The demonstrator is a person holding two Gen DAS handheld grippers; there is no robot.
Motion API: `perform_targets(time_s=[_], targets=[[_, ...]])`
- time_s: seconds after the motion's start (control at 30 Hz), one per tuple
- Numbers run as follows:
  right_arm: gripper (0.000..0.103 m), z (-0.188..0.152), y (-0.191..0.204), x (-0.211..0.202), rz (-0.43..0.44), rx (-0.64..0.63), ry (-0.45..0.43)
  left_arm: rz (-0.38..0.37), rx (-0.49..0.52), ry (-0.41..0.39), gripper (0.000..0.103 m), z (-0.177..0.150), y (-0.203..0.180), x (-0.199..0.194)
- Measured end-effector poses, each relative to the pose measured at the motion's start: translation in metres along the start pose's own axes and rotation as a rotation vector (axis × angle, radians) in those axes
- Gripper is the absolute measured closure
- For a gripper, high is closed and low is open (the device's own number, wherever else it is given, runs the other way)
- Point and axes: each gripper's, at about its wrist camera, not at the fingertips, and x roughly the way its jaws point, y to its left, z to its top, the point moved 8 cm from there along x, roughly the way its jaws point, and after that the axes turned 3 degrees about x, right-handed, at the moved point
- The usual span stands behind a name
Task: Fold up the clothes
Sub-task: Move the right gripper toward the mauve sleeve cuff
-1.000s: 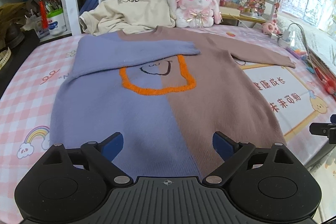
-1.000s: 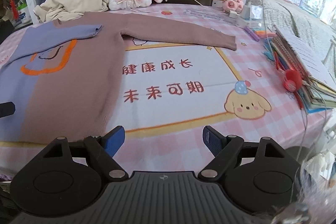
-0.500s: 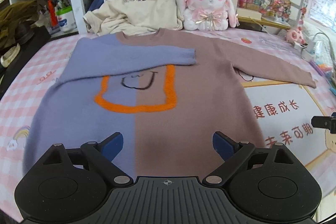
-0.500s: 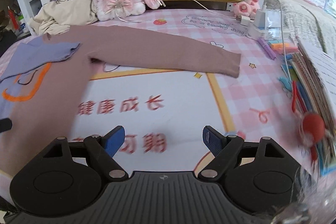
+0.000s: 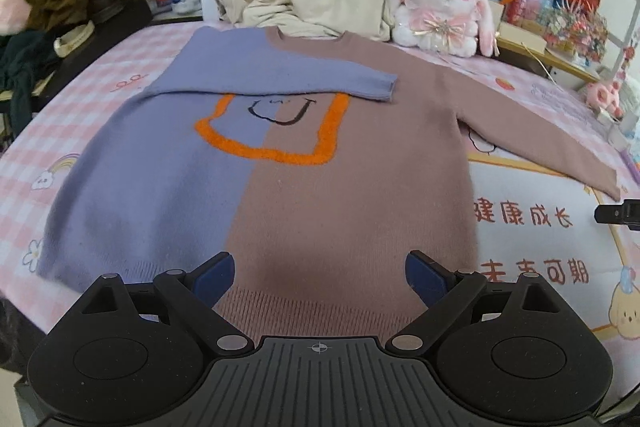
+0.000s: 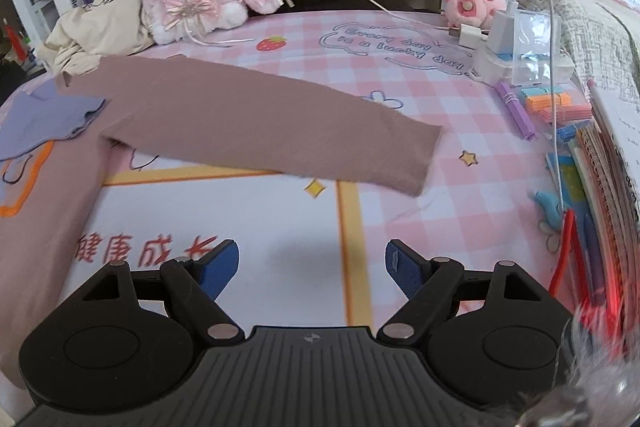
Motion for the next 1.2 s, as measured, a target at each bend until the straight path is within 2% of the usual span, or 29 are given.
perform_targets(time_s=[0.23,0.37,0.6,0.8,1.2], targets=[[0.027,0.012,-0.015,0.006,-0.013,0.000,-0.008,0.060,-0.062,-0.094,0.009,0.007,0.009,-0.007],[0.041,0.015,-0.025,0.010,-0.019,0.020,0.001,0.078,-0.090,-0.099,0.008,0.007,0.015,-0.007],[0.047,0.022,-0.039,0.019,-0.027,0.071,0.011,0.186,0.006,-0.125,0.008,0.003,0.014,-0.015],[0.049,0.029,-0.047,0.027,0.010,0.158,0.037,0.140,0.024,-0.128,0.003,-0.001,0.010,-0.020],[0.054,0.058,-0.054,0.048,0.040,0.215,0.010,0.147,0.003,-0.119,0.003,-0.012,0.013,-0.023]])
